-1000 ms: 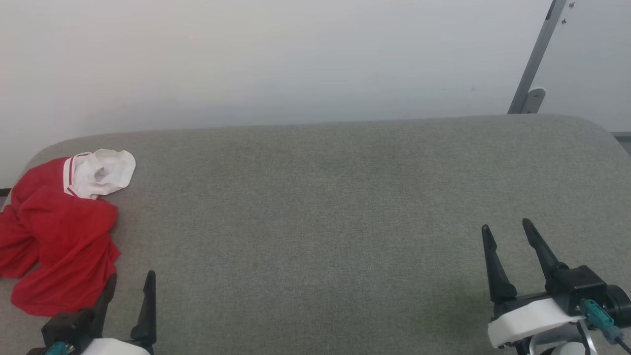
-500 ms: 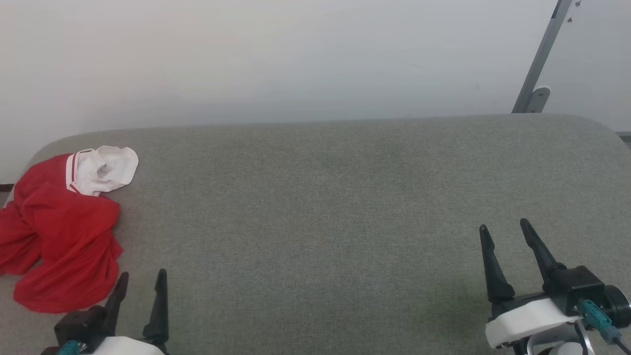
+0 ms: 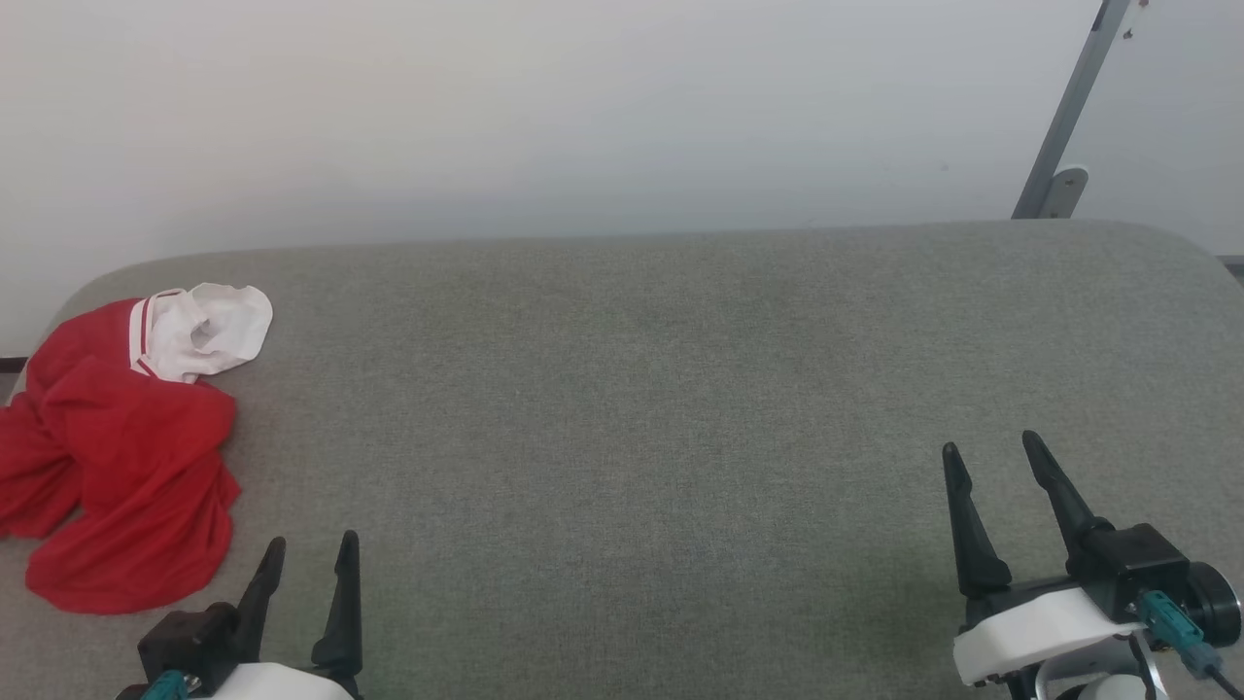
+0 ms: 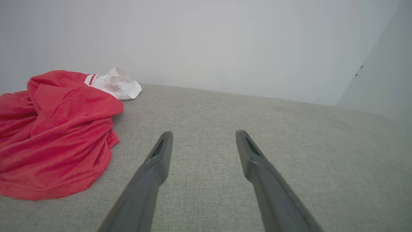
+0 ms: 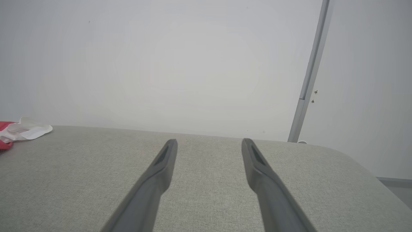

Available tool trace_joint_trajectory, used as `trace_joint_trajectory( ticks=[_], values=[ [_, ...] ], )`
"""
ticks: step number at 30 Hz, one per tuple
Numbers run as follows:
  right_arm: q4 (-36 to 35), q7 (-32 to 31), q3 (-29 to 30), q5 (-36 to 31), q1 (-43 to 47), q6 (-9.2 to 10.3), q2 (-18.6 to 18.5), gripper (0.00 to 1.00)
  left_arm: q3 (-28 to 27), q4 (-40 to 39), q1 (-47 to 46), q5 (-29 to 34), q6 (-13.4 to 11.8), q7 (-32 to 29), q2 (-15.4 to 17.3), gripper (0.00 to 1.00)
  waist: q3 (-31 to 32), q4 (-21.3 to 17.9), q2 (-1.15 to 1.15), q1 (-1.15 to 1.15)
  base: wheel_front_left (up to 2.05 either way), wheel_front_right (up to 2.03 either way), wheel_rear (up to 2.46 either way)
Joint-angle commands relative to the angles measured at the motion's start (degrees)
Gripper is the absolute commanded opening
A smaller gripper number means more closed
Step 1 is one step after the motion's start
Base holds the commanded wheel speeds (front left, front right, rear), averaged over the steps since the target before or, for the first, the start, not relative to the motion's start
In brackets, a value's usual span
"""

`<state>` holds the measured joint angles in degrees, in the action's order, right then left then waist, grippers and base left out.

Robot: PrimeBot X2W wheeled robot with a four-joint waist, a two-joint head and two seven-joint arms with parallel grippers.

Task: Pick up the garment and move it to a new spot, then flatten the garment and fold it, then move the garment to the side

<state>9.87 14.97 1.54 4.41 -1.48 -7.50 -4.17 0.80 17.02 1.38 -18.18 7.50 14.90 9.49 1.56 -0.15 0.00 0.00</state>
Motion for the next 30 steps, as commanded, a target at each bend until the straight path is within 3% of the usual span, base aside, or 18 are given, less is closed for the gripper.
trace_joint_trajectory(
  ticks=[1, 30],
  values=[
    [-0.15, 0.29, -0.06, -0.21, -0.13, 0.02, 0.11, 1.0, -0.11, -0.12, -0.6, -0.32, -0.04, 0.39, -0.02, 1.0, -0.04, 0.02, 0.0, 0.0, 0.0, 0.0, 0.0],
    [-0.07, 0.29, 0.0, -0.49, -0.01, 0.02, 0.75, 1.0, 0.26, -0.32, -1.09, -0.36, -0.04, 0.39, -3.04, 1.0, 0.08, 0.53, 0.0, 0.0, 0.0, 0.0, 0.0]
  ],
)
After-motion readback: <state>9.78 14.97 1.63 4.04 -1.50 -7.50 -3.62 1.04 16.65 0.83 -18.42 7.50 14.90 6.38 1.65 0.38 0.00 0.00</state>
